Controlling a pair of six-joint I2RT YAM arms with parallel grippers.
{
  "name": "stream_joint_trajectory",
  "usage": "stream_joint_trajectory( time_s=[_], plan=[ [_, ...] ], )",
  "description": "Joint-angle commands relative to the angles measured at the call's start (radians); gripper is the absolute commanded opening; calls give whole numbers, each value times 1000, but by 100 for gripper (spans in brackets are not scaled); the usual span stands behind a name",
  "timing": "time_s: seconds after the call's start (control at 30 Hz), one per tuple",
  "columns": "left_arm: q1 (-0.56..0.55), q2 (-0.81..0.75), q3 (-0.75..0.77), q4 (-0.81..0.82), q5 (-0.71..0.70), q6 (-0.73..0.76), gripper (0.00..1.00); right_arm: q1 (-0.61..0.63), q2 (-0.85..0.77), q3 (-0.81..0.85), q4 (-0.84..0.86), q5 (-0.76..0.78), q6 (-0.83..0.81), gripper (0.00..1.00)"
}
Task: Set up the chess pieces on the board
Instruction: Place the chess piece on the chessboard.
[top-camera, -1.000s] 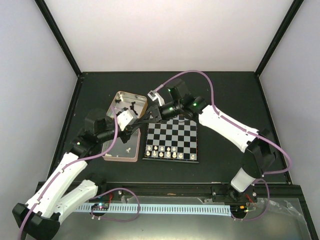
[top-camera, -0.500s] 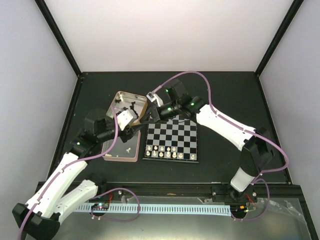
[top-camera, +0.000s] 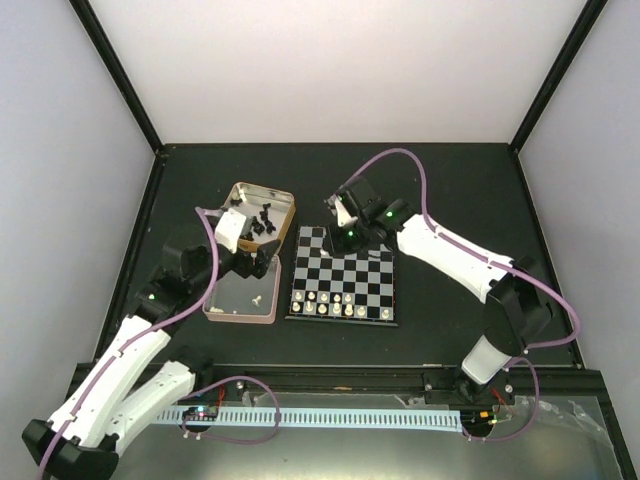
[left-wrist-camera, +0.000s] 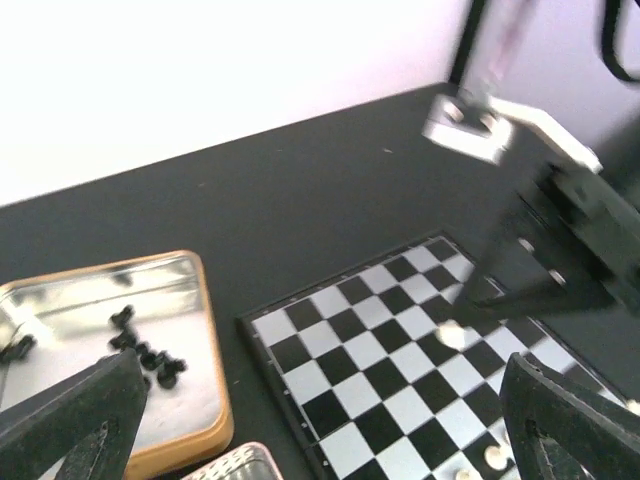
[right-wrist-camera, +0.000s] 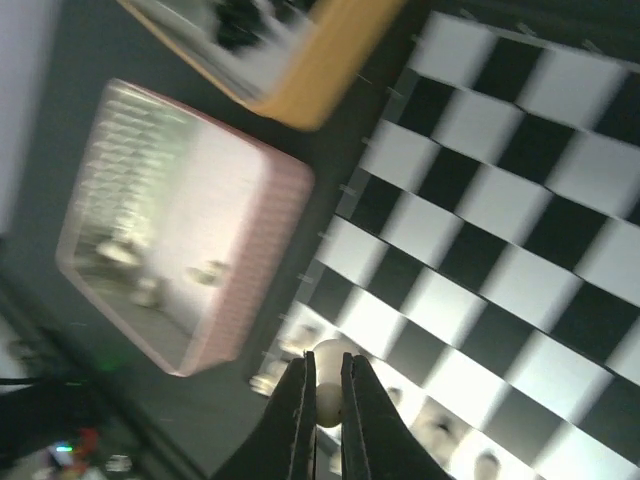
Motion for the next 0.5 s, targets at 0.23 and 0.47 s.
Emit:
stream_joint_trajectory(
  time_s=[0.23, 0.47],
  plan=[
    [8, -5, -31, -14, -270, -286, 99, 7, -50, -183, -176, 324, -68, 1],
    [12, 14, -34, -5, -238, -261, 99, 7, -34, -239, -163, 317, -64, 1]
  ],
)
